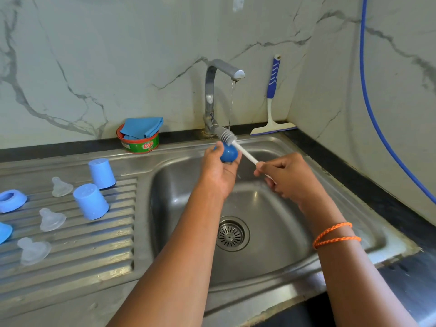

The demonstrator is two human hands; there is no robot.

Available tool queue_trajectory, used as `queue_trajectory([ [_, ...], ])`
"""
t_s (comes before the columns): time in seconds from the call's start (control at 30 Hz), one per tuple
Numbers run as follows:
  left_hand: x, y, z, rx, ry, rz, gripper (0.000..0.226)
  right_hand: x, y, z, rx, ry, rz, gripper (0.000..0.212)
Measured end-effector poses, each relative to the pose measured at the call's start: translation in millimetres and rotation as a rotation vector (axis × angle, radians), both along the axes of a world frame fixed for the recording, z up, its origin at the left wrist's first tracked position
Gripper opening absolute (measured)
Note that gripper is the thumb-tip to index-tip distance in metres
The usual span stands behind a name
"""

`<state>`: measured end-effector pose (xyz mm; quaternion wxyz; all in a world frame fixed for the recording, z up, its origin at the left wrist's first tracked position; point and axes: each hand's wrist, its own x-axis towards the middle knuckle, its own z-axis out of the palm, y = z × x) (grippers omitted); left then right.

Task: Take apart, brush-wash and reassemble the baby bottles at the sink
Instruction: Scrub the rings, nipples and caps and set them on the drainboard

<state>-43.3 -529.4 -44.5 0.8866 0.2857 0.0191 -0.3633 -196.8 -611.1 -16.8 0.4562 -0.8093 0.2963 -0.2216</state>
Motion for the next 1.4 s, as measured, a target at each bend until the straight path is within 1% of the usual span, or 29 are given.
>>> queue_trajectory([
  [0.13, 11, 7, -3, -0.016, 0.054, 0.115, 0.012, -8, -1, 4, 0.062, 0.068, 0.086, 0.028],
  [0.2, 12, 10, -3, 0.025, 0.054, 0.11, 0.013, -8, -1, 3, 0.073, 0.076, 0.1, 0.028],
  [0.3, 5, 11, -3, 0.11, 0.022, 0.043, 0.021, 0, 3, -1, -0.022, 0.021, 0.001, 0.027],
  [0.4, 0, 10, -2, 0.154, -0.033, -0.029, 0.022, 10, 11, -5, -0.132, -0.024, -0.113, 0.029],
  [0.47, -2, 10, -2, 0.182, -0.056, -0.041, 0.022, 15, 16, -6, -0.184, -0.024, -0.136, 0.032],
  [0.53, -1, 9, -3, 0.194, -0.045, -0.005, 0.02, 13, 15, -5, -0.184, 0.005, -0.123, 0.031],
  [0.67, 13, 9, -7, 0.163, 0.048, 0.153, 0.02, -1, -1, -2, -0.032, 0.096, -0.021, 0.028],
  [0.73, 15, 10, -8, 0.16, 0.062, 0.171, 0.02, -5, -7, -3, 0.018, 0.11, 0.002, 0.029],
  [0.8, 10, 9, -7, 0.164, 0.041, 0.113, 0.02, -1, -5, -5, -0.027, 0.091, -0.048, 0.029],
  [0.9, -2, 6, -4, 0.149, -0.004, -0.013, 0.02, 10, 3, -9, -0.131, 0.002, -0.139, 0.031],
  [0.97, 0, 4, -6, 0.132, -0.004, -0.014, 0.021, 15, 6, -11, -0.177, 0.004, -0.154, 0.032],
  [1.03, 6, 4, -10, 0.121, 0.027, 0.013, 0.025, 16, 6, -13, -0.207, 0.05, -0.16, 0.032],
  [1.13, 11, 5, -9, 0.064, 0.096, 0.012, 0.038, 18, 12, -13, -0.239, 0.057, -0.159, 0.033],
  [1.23, 8, 6, -5, 0.06, 0.03, -0.013, 0.051, 17, 16, -9, -0.225, 0.052, -0.106, 0.032],
  [1.33, 6, 4, -6, 0.038, 0.058, 0.005, 0.043, 10, 12, -4, -0.167, 0.097, -0.077, 0.026],
  [1.4, 7, 2, -7, -0.003, 0.099, 0.029, 0.042, 2, 5, 0, -0.084, 0.1, -0.062, 0.027],
])
